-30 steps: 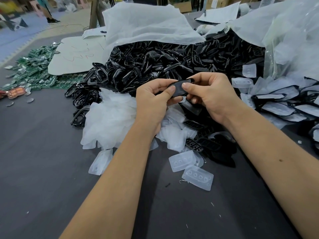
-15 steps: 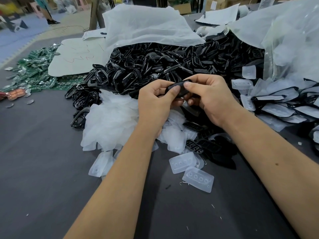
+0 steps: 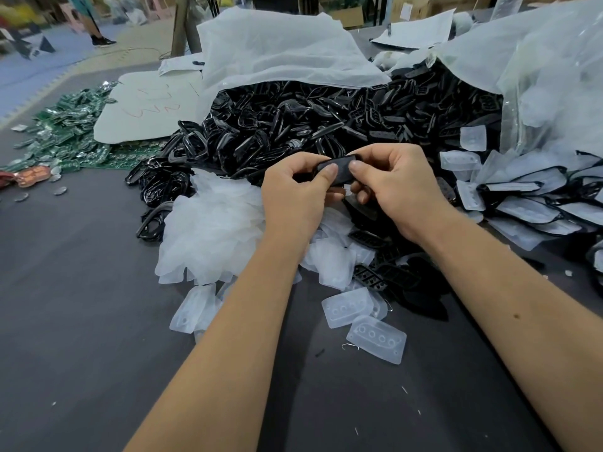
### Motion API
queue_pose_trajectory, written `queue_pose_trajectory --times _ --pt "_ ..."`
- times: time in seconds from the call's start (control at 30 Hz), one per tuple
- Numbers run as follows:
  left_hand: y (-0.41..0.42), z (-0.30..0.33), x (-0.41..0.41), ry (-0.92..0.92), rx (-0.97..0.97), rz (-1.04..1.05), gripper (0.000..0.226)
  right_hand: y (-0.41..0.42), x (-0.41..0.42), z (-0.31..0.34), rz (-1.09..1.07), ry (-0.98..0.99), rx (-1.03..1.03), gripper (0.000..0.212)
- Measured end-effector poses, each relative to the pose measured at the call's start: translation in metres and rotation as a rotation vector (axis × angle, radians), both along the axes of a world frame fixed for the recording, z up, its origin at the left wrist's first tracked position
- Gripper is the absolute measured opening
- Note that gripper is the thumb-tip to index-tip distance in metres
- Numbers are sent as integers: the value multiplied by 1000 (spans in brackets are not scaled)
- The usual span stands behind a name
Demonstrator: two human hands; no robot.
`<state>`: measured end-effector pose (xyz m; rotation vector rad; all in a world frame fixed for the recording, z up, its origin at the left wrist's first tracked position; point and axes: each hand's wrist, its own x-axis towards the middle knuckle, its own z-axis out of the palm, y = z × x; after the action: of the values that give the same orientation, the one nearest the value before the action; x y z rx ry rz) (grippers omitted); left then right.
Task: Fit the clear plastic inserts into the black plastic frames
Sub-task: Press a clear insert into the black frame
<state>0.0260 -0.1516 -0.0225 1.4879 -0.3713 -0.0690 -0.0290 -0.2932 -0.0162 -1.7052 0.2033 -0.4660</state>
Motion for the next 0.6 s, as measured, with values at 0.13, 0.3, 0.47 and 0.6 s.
queue_pose_trajectory --times 0.13,0.3,0.47,0.6 --pt "-1 -2 0 -65 82 70 13 -2 1 -3 -58 14 -177 18" --pt "0 -2 0 -64 97 72 20 -2 3 -5 -82 -12 -243 18" --pt "1 -1 0 -56 88 34 21 -2 2 -5 -106 -56 -248 12" --pt "2 0 0 -4 43 0 17 -2 1 -2 -99 -60 -259 14"
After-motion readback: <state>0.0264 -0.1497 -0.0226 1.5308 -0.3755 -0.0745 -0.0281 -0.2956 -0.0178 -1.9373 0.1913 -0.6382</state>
